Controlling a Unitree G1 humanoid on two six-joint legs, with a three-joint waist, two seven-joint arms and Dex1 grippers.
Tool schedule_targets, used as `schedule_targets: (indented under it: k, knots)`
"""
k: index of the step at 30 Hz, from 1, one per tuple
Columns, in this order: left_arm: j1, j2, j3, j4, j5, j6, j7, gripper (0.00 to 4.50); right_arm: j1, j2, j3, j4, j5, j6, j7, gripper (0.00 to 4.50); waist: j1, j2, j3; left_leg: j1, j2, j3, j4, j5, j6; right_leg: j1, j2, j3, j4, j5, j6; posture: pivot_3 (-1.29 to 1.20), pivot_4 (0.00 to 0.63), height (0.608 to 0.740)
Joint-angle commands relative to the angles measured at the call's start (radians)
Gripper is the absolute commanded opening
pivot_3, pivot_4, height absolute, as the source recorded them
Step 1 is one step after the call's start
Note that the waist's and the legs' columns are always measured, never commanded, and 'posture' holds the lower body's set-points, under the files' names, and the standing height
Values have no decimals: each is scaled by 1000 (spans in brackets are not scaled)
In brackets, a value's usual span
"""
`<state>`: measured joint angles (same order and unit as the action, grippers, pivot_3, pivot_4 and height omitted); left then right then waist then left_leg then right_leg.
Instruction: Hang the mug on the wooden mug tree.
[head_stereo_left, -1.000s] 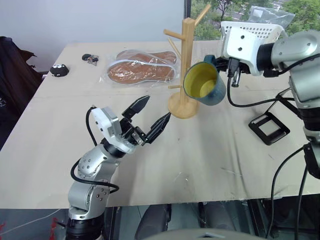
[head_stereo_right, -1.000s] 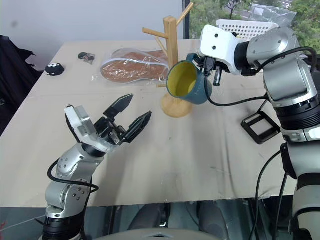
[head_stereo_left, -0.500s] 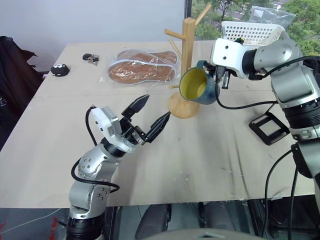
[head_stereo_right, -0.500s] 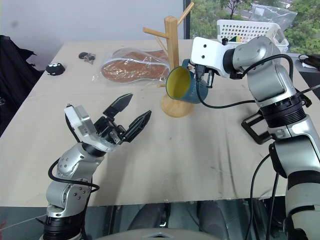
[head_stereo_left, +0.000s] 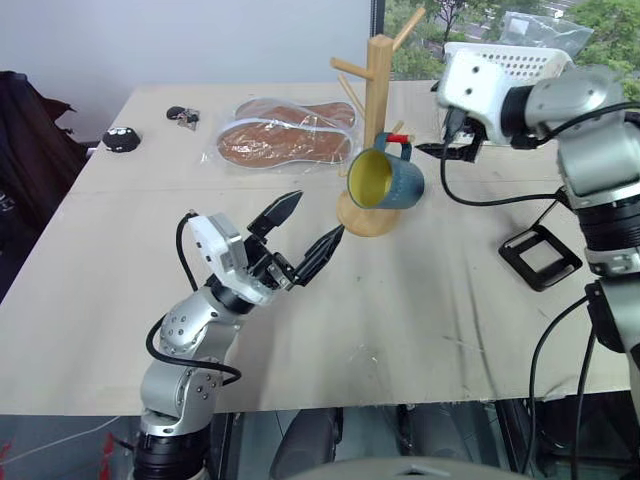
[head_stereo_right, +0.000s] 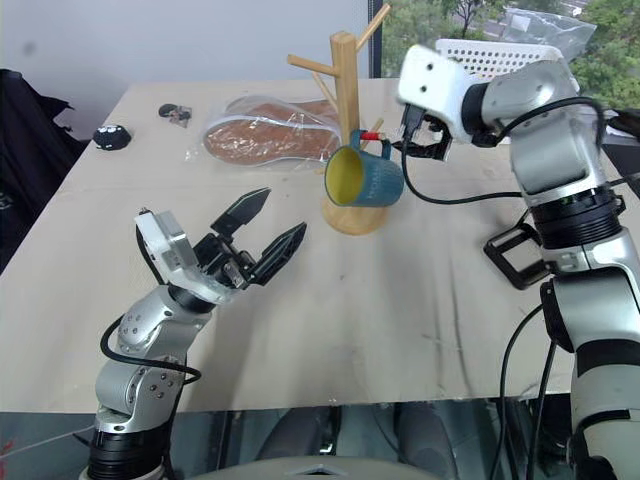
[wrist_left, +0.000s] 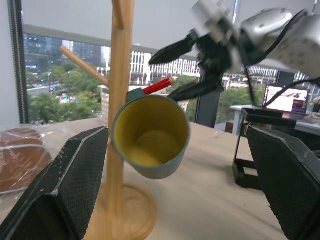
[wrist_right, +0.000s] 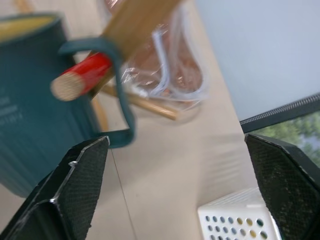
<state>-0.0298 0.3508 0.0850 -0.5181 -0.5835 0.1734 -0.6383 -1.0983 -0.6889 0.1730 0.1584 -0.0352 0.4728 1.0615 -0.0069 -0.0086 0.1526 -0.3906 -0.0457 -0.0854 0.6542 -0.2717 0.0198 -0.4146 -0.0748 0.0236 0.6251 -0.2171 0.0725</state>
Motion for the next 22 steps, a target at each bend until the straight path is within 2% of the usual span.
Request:
schedule_targets:
  k: [1,3,7,11,15,18,22]
  knots:
    - [36,35,4,-23,35,32,25,4500,108,-41,-152,-130,131,149,14,4462,0,0,0,0,0,0,0,0,0,0,0,0,0,0,0,0,150,740]
    - [58,59,-8,-19,62,62,39,4500,202,-45,-218,-192,186,207,-12,4462,1,0,0,0,0,0,0,0,0,0,-1,0,0,0,0,0,150,740]
    - [161,123,-62,46,191,78,41,4500,619,74,-416,-356,338,135,-78,4462,3,-1,-1,0,0,0,-1,0,0,0,0,0,0,0,0,0,150,740]
    - [228,146,-79,86,242,85,43,4500,912,185,-449,-462,382,22,-139,4462,-2,4,1,0,0,3,0,-2,3,-1,0,3,2,0,0,0,150,740]
    - [327,158,-121,93,305,56,36,4500,1200,293,-416,-487,350,-132,-206,4462,-4,3,0,8,1,3,-1,-3,5,6,0,3,3,0,0,0,150,740]
    - [333,149,-103,96,301,62,48,4500,1292,341,-401,-480,338,-256,-234,4462,-7,5,0,9,0,4,-1,-3,5,6,0,4,3,0,0,0,150,740]
    - [300,155,-87,116,311,53,52,4500,1330,355,-376,-465,331,-347,-254,4462,-8,4,0,15,1,5,0,-3,5,12,1,4,3,-1,0,0,150,740]
